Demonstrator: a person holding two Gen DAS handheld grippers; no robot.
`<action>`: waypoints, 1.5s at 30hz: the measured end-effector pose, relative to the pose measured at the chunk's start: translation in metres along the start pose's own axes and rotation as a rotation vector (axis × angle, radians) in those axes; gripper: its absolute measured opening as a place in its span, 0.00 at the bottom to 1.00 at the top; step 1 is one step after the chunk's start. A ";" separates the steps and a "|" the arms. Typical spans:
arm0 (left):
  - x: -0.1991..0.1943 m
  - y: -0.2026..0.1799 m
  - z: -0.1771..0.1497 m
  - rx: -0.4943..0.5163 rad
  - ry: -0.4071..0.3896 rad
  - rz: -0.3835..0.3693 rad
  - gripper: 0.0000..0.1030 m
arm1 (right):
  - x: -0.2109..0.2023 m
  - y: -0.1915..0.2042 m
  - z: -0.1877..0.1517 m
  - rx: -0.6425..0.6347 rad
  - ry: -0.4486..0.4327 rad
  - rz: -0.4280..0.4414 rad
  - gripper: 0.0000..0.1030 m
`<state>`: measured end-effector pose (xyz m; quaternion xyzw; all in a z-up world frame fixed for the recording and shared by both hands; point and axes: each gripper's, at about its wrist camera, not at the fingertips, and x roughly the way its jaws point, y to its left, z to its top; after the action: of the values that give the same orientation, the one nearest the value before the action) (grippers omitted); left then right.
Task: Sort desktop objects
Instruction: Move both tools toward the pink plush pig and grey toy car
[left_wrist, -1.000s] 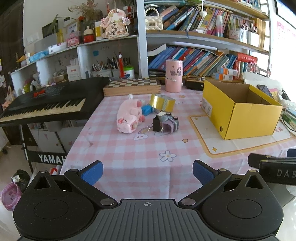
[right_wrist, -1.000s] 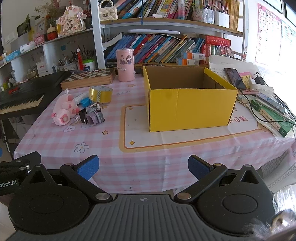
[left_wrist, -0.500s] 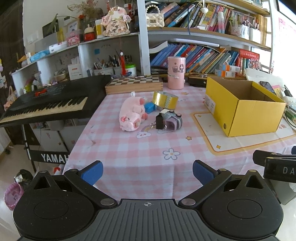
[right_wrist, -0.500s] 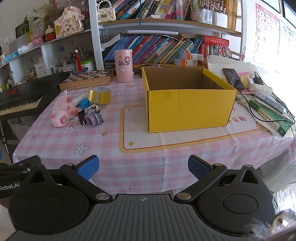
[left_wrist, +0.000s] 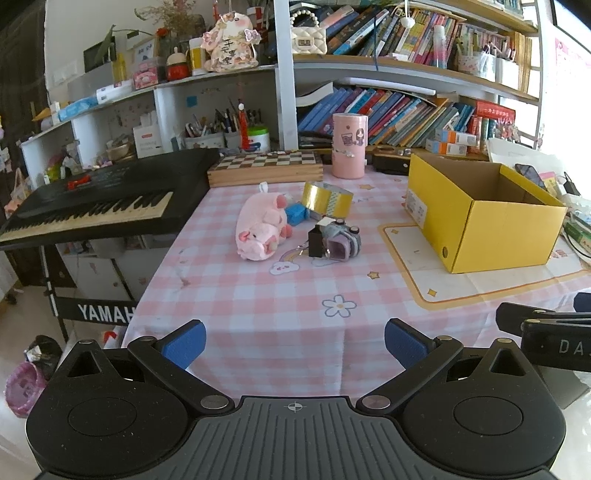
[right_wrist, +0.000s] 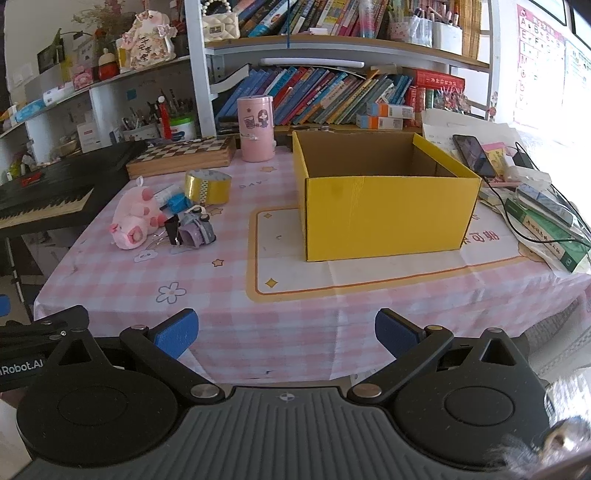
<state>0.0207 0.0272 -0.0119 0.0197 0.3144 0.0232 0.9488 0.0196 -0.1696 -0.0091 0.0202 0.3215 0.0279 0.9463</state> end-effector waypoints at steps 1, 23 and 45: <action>-0.001 0.000 0.000 0.000 -0.002 -0.002 1.00 | -0.001 0.000 0.000 -0.006 -0.004 0.002 1.00; -0.006 0.004 -0.001 0.002 -0.028 -0.007 1.00 | -0.005 0.001 -0.001 -0.004 -0.006 0.012 0.97; 0.007 0.035 -0.001 -0.079 0.012 0.073 1.00 | 0.024 0.035 0.011 -0.086 0.052 0.125 0.89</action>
<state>0.0246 0.0625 -0.0145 -0.0065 0.3182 0.0703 0.9454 0.0438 -0.1334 -0.0130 -0.0013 0.3426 0.1015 0.9340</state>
